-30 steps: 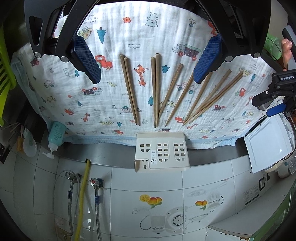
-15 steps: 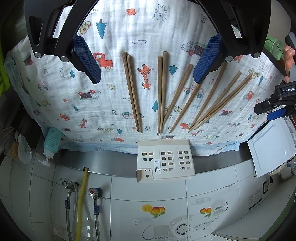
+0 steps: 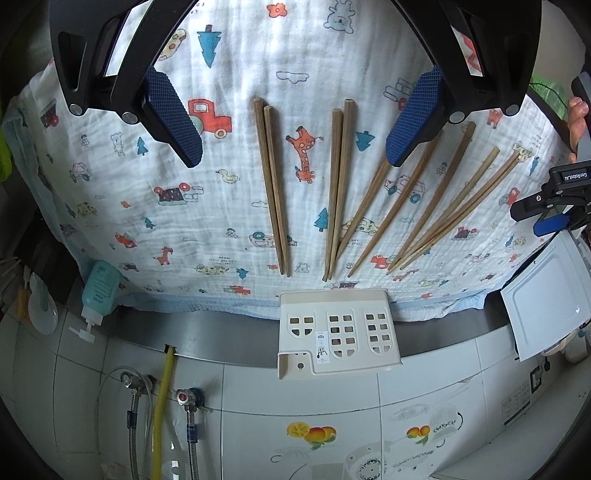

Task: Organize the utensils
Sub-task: 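Move the left tool to a chopstick while the right tool approaches another chopstick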

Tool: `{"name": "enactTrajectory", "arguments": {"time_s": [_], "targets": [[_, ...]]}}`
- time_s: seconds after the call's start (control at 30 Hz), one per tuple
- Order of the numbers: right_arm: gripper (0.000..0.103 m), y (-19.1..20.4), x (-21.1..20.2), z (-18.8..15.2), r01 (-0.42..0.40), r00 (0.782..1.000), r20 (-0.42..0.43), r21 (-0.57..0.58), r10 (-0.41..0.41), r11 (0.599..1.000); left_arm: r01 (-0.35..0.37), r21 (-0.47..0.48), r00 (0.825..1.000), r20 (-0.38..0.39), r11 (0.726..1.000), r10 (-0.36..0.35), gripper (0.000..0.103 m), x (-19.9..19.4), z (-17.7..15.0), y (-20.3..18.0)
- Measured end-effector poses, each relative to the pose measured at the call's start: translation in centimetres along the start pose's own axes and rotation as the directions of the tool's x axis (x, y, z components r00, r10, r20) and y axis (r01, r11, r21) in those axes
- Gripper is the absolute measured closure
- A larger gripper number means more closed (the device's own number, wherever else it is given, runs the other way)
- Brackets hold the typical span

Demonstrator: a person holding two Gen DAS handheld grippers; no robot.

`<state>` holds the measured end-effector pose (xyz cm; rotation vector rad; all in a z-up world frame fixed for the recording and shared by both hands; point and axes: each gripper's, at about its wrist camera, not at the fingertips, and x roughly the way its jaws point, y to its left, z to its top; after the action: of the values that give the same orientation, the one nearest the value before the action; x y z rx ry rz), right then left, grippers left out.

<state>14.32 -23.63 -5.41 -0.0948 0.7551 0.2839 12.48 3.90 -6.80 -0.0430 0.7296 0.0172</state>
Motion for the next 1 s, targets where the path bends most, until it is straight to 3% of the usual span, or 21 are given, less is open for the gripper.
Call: {"name": "enactTrajectory", "arguments": {"time_s": [0.1,0.4,0.63,0.7,0.77,1.0], "targets": [[0.007,-0.3,0.5,0.0,-0.010,1.000,-0.008,0.007,0.010,1.000,0.005,-0.005,1.000,-0.012,1.000,-0.005,0.009,0.6,-0.2,0.4],[0.007,-1.1,1.8,0.0,-0.027,0.999,-0.026,0.014,0.027,1.000,0.042,0.006,0.997,-0.068,0.999,-0.041,0.042,2.4,-0.4,0.9],[0.008,-2.1,2.7,0.0,-0.022,0.999,-0.040,0.029,0.023,0.999,0.061,0.016,0.993,-0.101,0.998,-0.059,0.055,3.9,0.0,0.6],[0.011,-2.3,3.0,0.0,-0.020,0.999,-0.045,0.033,0.022,0.999,0.075,0.023,0.991,-0.116,0.997,-0.072,0.063,4.4,0.1,0.4],[0.019,-2.6,3.3,0.0,-0.029,0.998,-0.055,0.042,0.032,0.999,0.067,0.035,0.989,-0.134,0.997,-0.062,0.066,5.0,0.1,0.1],[0.029,-2.9,3.8,0.2,-0.039,0.997,-0.066,0.040,0.042,0.998,0.074,0.071,0.986,-0.154,0.995,-0.062,0.075,5.8,0.0,-0.5]]}}
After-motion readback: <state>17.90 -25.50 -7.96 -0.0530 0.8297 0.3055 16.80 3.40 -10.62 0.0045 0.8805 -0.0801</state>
